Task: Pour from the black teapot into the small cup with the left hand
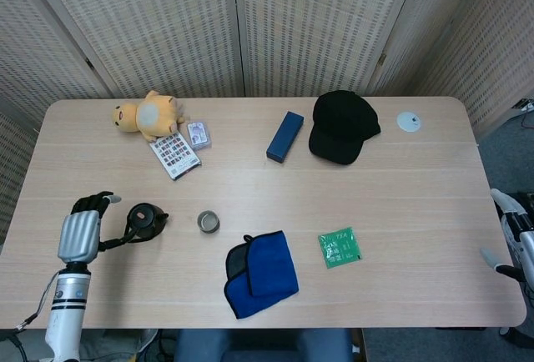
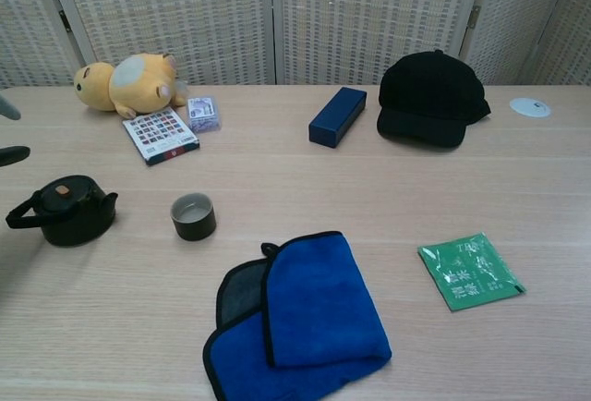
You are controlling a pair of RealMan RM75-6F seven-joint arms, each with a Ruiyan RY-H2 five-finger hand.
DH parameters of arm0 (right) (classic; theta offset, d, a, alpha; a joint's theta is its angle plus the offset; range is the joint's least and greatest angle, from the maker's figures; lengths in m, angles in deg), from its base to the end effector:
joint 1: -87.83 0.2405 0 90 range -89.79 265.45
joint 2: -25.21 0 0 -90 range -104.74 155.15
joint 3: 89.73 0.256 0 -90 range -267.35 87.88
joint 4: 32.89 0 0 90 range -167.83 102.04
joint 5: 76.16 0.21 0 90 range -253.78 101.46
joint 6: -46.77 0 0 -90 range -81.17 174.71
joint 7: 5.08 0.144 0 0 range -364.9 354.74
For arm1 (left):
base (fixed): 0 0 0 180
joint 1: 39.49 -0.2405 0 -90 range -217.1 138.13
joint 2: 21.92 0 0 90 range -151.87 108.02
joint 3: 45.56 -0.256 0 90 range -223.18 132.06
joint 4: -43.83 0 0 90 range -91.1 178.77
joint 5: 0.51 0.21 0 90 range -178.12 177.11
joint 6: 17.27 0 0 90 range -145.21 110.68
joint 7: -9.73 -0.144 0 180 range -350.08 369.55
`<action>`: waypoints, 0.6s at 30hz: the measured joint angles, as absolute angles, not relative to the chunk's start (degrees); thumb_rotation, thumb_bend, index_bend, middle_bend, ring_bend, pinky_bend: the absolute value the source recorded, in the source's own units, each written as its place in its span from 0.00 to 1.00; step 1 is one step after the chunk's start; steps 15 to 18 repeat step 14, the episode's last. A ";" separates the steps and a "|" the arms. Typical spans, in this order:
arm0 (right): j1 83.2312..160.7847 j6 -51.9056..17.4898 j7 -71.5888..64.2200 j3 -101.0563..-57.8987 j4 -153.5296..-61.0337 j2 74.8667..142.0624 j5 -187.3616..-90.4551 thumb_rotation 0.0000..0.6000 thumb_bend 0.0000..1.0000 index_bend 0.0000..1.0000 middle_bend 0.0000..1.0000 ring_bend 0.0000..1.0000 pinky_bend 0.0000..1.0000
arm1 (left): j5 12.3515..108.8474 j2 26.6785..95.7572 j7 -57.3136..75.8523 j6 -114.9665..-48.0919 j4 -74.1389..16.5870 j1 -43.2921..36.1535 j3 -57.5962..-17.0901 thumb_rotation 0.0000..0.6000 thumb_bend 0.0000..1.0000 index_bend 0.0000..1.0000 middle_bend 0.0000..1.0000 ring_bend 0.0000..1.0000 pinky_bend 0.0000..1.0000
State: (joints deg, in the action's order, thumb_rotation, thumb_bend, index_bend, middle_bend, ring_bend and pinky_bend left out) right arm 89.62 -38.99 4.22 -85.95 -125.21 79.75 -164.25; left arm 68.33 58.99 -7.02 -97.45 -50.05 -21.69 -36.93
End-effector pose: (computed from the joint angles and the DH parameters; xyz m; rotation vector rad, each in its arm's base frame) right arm -0.3223 -0.1679 0.2150 1.3691 -0.8930 0.9036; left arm -0.2553 0.2568 0.0743 -1.3180 -0.9925 -0.9338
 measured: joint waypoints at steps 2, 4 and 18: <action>89.98 -38.52 4.33 -86.26 -125.11 79.83 -165.03 1.00 0.19 0.02 0.15 0.00 0.00 | 69.86 58.03 -7.17 -99.38 -51.91 -22.91 -37.76 0.57 0.17 0.23 0.16 0.15 0.10; 90.36 -38.11 4.38 -86.55 -125.11 79.89 -165.75 1.00 0.19 0.02 0.15 0.00 0.00 | 71.63 57.19 -7.31 -101.14 -53.61 -24.08 -38.71 0.56 0.17 0.23 0.15 0.14 0.08; 90.57 -38.50 3.90 -87.46 -125.62 80.61 -166.84 1.00 0.19 0.02 0.15 0.00 0.00 | 79.76 54.59 -9.88 -107.28 -59.28 -28.54 -43.19 0.57 0.17 0.22 0.14 0.13 0.05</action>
